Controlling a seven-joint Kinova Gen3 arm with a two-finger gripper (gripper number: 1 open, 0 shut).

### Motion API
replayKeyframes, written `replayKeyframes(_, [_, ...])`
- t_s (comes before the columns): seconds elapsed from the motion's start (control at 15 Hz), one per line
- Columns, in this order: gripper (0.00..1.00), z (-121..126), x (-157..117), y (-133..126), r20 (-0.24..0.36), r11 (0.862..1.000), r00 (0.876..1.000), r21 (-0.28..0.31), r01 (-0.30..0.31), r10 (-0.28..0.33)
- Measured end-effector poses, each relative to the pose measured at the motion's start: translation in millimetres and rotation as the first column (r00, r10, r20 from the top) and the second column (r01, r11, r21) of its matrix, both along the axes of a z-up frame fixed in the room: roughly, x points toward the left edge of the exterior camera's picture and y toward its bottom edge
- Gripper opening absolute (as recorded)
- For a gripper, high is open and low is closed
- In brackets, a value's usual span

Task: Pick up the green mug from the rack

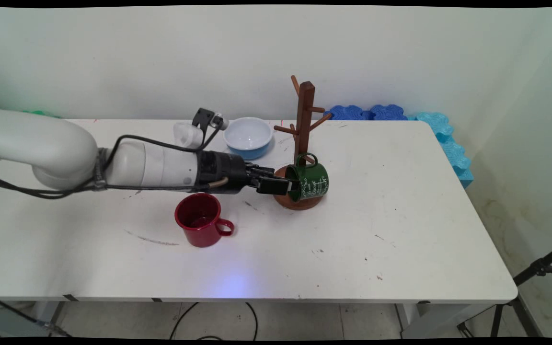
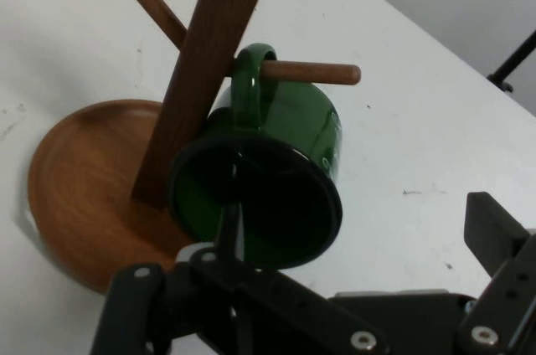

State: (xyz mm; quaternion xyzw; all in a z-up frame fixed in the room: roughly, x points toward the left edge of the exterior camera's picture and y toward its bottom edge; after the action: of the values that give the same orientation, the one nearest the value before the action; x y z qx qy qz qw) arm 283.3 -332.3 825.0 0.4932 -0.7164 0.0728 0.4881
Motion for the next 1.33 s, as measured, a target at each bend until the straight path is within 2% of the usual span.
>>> replayKeyframes(0.47, [1.00,-23.0,-13.1,-5.3,-0.032,0.999,0.998,-0.004,-0.047,0.047])
replayKeyframes(1.33, [1.00,-50.9,-38.3,-22.4,-0.064,0.998,0.996,-0.017,-0.059,0.058])
